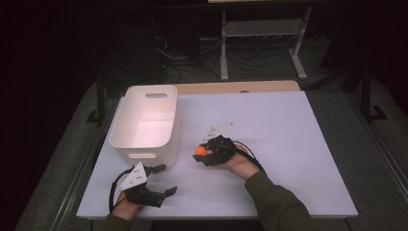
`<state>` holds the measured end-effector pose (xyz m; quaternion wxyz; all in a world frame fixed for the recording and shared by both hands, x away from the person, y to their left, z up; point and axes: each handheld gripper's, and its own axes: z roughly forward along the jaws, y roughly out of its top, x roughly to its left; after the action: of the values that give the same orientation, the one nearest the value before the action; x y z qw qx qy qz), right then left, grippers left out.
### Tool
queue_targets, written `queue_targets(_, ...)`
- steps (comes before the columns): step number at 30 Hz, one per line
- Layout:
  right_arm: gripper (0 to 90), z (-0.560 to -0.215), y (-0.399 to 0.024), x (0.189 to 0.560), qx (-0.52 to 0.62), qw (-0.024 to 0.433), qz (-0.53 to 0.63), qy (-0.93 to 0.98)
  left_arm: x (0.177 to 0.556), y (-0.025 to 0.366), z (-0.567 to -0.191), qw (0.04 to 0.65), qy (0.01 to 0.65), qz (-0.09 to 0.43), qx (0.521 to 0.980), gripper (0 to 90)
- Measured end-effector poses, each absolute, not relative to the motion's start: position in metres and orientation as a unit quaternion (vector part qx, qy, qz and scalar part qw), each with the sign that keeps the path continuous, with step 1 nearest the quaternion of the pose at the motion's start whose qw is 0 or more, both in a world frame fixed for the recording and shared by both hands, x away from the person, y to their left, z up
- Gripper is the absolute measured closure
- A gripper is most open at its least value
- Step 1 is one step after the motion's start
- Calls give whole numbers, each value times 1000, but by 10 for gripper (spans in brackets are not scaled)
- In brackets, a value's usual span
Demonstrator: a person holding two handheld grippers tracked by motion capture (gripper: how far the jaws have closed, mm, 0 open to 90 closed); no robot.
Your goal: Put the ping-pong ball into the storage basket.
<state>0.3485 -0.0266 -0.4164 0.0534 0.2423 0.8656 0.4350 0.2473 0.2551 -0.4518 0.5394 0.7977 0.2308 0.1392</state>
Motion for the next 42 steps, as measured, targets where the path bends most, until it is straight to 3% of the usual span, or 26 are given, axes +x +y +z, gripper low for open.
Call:
queue_targets(22,494,-426,-2,349,222,36,426,876,247,256,-452,540,230,141,798,140)
queue_targets(42,494,-406,-6,346,218,39,431,875,247,256,-452,539,230,141,798,140)
